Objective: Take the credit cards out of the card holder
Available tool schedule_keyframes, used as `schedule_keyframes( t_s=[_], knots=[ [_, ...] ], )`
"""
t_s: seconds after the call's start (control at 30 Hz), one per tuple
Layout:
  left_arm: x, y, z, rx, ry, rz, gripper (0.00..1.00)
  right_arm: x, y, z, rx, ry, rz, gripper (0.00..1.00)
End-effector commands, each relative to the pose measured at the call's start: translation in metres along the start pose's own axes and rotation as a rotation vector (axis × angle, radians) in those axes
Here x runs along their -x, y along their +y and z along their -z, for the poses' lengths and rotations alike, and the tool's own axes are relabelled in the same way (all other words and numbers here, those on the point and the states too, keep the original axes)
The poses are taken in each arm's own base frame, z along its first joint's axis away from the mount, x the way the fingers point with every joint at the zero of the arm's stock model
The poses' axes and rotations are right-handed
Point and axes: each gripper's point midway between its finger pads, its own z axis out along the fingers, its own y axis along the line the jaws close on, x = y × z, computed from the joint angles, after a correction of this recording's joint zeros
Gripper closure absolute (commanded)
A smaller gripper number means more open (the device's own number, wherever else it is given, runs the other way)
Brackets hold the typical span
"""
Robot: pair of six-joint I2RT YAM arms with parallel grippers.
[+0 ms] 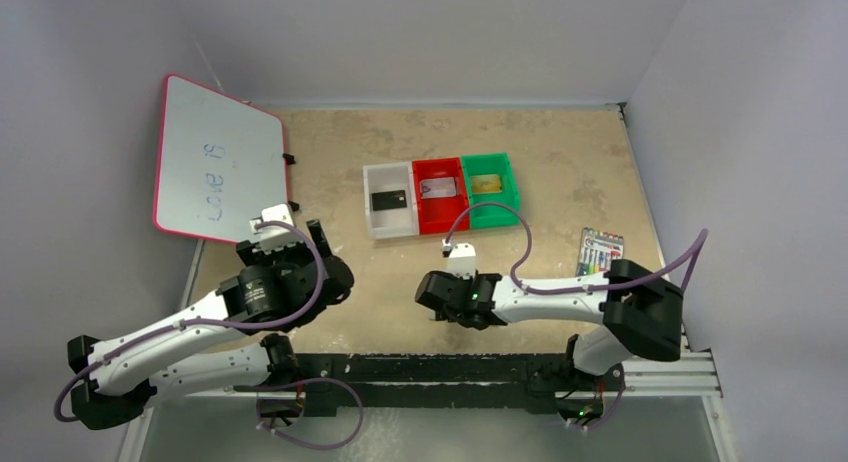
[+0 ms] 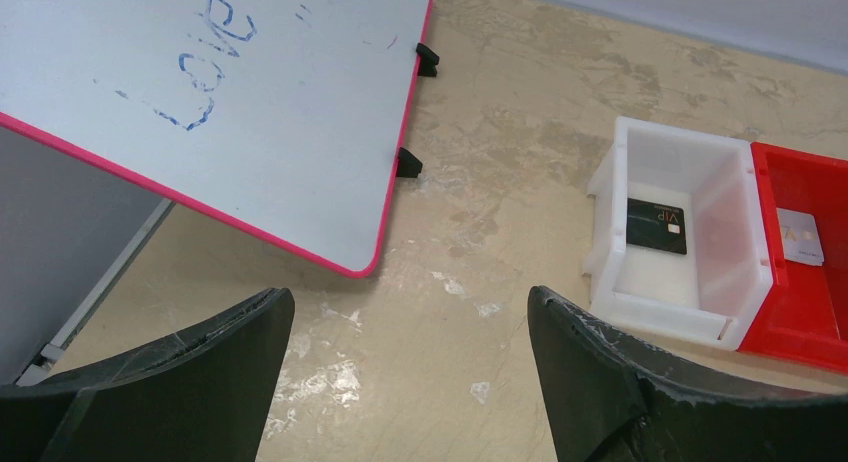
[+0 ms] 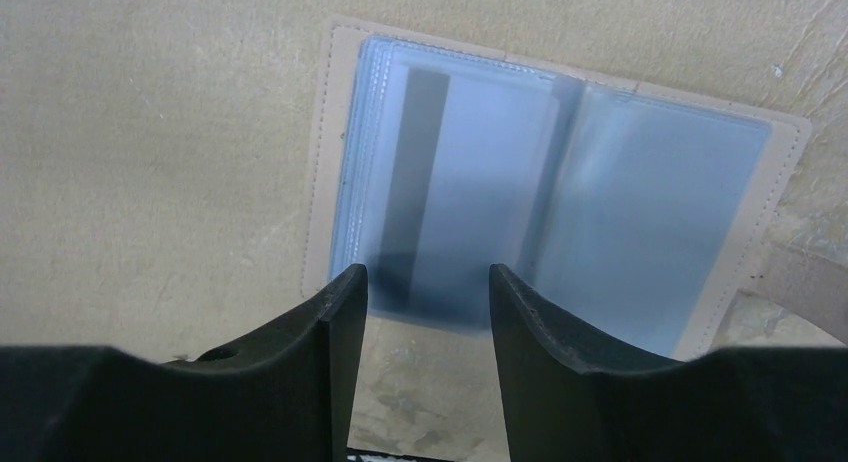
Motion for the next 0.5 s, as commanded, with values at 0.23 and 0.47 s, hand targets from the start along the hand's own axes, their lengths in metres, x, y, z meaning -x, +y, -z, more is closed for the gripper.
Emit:
schedule_keyframes(
  t_s=[0.23,0.47],
  knots=[
    [0.02,0.007,0.001,0.022,-0.047,0.066,0.13,0.005,-0.003,-0.011,-0.124,-0.029,0.015,0.54],
    [0.019,0.006,0.001,0.022,-0.047,0.062,0.13,-0.006,-0.002,-0.014,-0.084,0.002,0.013,0.69]
  ],
)
